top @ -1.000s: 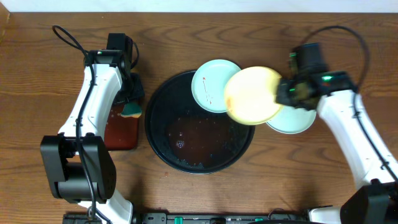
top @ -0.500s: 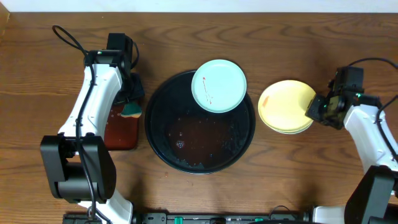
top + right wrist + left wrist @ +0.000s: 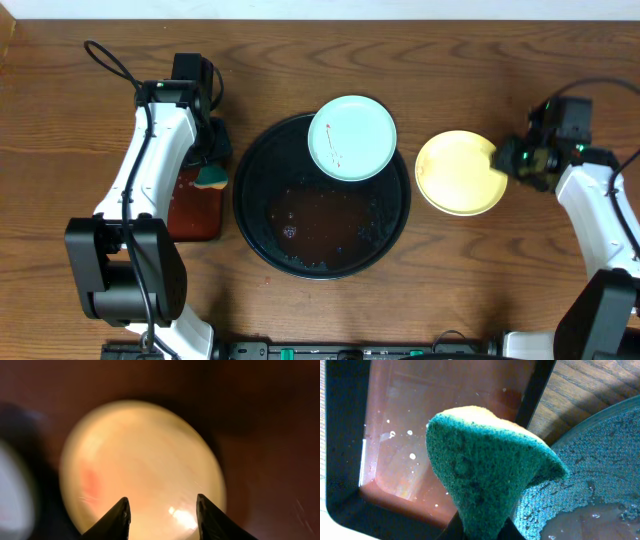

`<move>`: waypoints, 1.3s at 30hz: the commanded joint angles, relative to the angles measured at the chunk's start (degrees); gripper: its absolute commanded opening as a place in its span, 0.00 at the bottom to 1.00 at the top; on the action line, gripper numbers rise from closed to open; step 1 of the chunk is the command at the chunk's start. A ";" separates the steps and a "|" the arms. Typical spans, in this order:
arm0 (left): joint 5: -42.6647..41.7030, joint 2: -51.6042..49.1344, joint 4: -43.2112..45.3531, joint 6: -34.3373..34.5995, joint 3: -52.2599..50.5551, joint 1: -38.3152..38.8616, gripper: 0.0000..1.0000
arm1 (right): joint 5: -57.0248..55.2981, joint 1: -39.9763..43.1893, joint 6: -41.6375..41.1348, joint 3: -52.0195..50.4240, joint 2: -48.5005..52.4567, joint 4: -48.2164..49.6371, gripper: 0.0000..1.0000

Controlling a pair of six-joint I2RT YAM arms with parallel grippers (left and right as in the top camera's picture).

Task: Clean dirty plates on tray and stack at the side
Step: 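Move right gripper to the last pale green plate rim and grip it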

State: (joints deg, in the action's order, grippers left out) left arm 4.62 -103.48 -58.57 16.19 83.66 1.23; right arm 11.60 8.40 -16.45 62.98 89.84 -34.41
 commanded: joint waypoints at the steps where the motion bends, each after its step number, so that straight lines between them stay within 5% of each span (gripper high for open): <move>1: 0.26 0.92 0.07 -0.87 1.22 -0.20 0.08 | 5.84 -3.98 3.96 4.28 -0.57 1.75 0.42; 7: 0.26 0.92 0.79 -0.87 1.22 -0.20 0.07 | 3.50 -13.11 10.36 14.58 6.64 1.07 0.44; 14: 0.26 0.92 0.76 -0.87 1.22 -0.20 0.07 | 6.69 -19.04 15.50 32.17 26.21 -6.03 0.46; 23: 0.26 0.92 0.79 -0.87 1.22 -0.20 0.07 | 12.96 -21.84 19.93 33.42 35.76 -5.95 0.47; 35: 0.26 0.92 0.57 -0.87 1.22 -0.20 0.07 | 12.24 -22.08 16.81 33.68 36.37 -5.73 0.01; 39: 0.26 0.92 0.57 -0.87 1.22 -0.20 0.07 | 12.26 -22.36 13.92 33.68 35.21 -7.67 0.01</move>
State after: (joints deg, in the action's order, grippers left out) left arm 4.62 -103.48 -57.82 16.19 83.66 1.23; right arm 23.14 -13.58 0.34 95.53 126.39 -41.17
